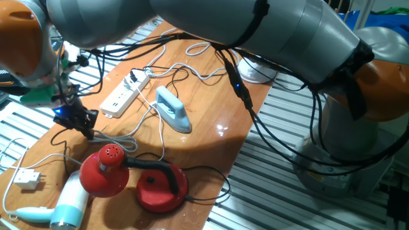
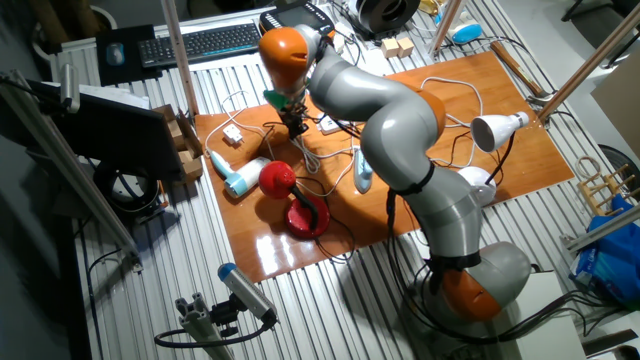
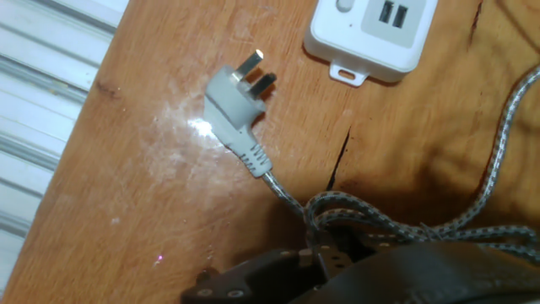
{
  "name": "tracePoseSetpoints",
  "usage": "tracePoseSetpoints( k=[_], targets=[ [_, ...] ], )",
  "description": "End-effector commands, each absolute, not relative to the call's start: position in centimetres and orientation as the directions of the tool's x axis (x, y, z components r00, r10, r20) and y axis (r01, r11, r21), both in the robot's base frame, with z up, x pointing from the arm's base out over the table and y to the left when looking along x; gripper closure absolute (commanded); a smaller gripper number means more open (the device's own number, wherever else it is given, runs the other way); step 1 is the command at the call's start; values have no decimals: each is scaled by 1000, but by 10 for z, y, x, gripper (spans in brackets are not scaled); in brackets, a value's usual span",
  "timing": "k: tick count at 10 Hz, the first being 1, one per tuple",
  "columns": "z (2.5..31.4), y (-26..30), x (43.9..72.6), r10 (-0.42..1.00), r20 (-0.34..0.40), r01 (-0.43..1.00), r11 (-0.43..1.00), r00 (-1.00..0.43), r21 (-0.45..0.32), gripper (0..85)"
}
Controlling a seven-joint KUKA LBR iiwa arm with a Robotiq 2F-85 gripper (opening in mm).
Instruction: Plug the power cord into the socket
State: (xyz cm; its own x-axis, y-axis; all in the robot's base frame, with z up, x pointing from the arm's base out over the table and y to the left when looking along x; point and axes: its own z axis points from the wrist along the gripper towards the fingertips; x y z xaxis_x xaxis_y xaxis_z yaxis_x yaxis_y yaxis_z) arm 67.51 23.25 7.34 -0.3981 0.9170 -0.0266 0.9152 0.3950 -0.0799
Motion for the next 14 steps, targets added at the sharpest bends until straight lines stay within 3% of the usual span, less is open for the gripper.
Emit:
tracePoseSetpoints(
  k=[1,9,14],
  targets=[
    [77,231,675,918,-19,916,393,-395,-77,850],
    [105,209,679,926,19,925,378,-377,-48,850],
    [127,172,678,923,-17,923,384,-385,-23,850]
  ],
)
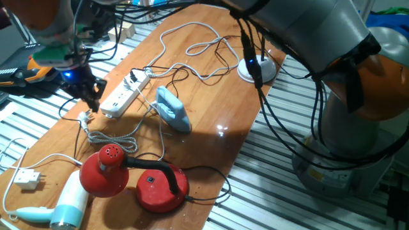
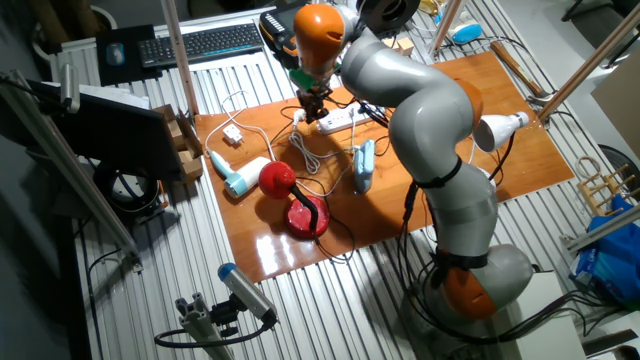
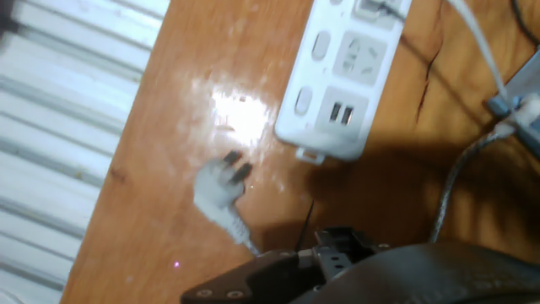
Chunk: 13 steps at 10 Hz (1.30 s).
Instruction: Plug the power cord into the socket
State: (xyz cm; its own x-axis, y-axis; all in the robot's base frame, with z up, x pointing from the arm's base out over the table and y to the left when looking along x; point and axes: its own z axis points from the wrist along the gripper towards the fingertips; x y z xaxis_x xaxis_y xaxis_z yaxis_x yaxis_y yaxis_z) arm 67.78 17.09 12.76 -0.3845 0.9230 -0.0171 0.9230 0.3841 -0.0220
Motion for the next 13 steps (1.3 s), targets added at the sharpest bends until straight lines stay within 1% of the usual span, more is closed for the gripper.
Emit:
tracePoseSetpoints(
  k=[1,4,7,9,10,11,13],
  targets=[
    [128,164,677,923,-21,923,384,-385,-18,850],
    [124,144,673,921,-35,921,389,-389,-4,850],
    [123,143,672,921,-16,921,390,-390,10,850],
    [123,143,672,934,-16,934,358,-358,-2,850],
    [123,143,672,945,-9,945,325,-326,-25,850],
    [123,143,672,949,7,949,316,-316,-12,850],
    [123,143,672,955,3,954,298,-298,10,850]
  ],
)
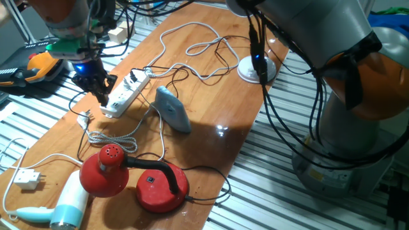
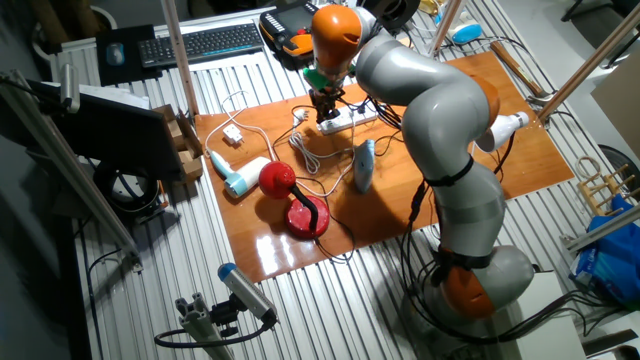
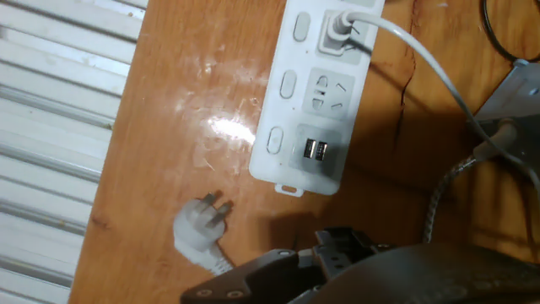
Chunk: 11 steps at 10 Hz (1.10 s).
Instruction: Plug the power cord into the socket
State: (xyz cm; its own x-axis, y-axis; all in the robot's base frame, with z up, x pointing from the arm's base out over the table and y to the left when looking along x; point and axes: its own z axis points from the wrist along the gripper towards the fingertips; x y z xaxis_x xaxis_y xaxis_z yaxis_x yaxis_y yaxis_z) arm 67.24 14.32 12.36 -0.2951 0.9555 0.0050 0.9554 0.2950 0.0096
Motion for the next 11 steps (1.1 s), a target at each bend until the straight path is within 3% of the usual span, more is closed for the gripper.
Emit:
tracePoseSetpoints(
  k=[1,8,11],
  targets=[
    [123,143,672,959,14,959,283,-284,12,850],
    [118,109,680,957,-8,957,289,-289,33,850],
    [122,89,686,970,21,970,243,-244,17,850]
  ],
)
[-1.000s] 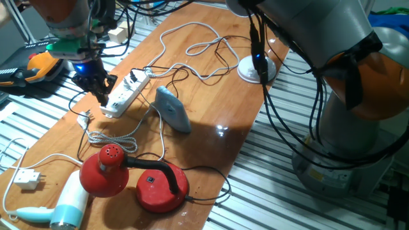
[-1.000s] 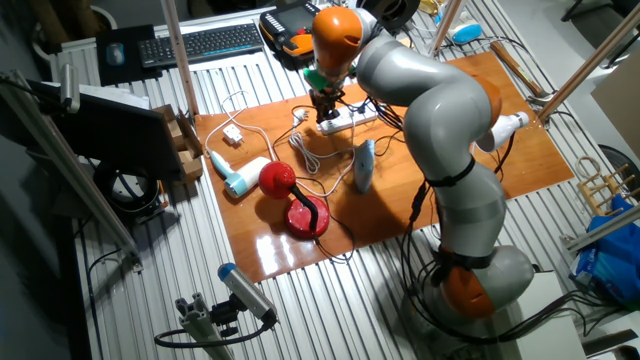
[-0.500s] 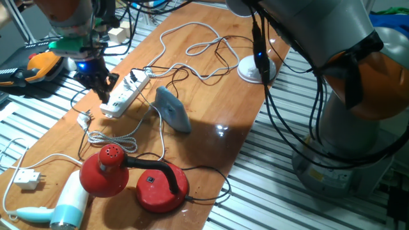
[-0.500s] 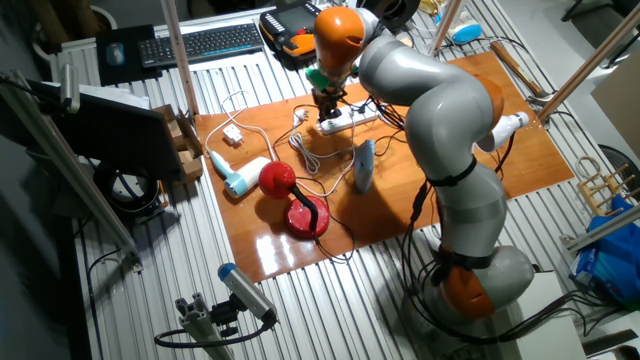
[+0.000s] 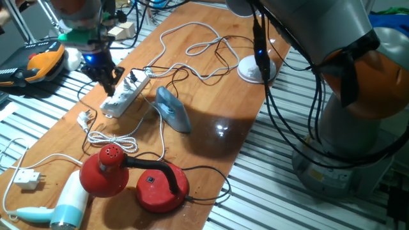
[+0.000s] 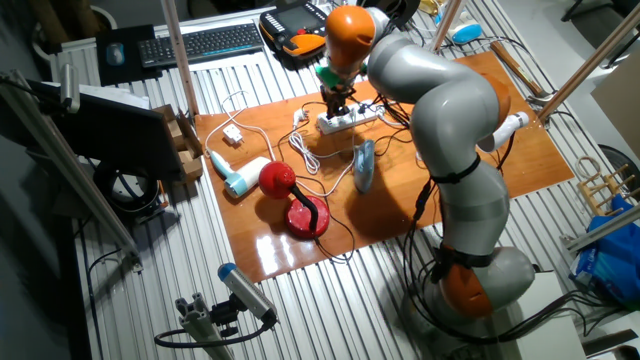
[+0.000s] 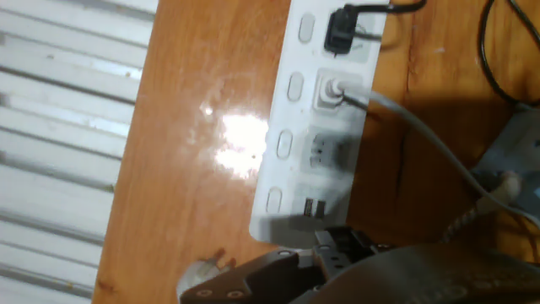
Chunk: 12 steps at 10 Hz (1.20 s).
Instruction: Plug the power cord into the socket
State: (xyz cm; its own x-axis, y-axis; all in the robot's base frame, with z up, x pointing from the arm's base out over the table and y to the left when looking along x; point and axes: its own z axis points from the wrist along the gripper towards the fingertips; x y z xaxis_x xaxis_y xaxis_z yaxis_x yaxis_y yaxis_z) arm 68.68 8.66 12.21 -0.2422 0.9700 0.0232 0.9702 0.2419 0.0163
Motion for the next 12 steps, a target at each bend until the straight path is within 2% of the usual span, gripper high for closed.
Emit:
tracePoseSetpoints(
  k=[1,12],
  targets=[
    [122,81,687,970,31,971,240,-241,21,850],
    [100,47,691,990,50,991,129,-131,32,850]
  ],
)
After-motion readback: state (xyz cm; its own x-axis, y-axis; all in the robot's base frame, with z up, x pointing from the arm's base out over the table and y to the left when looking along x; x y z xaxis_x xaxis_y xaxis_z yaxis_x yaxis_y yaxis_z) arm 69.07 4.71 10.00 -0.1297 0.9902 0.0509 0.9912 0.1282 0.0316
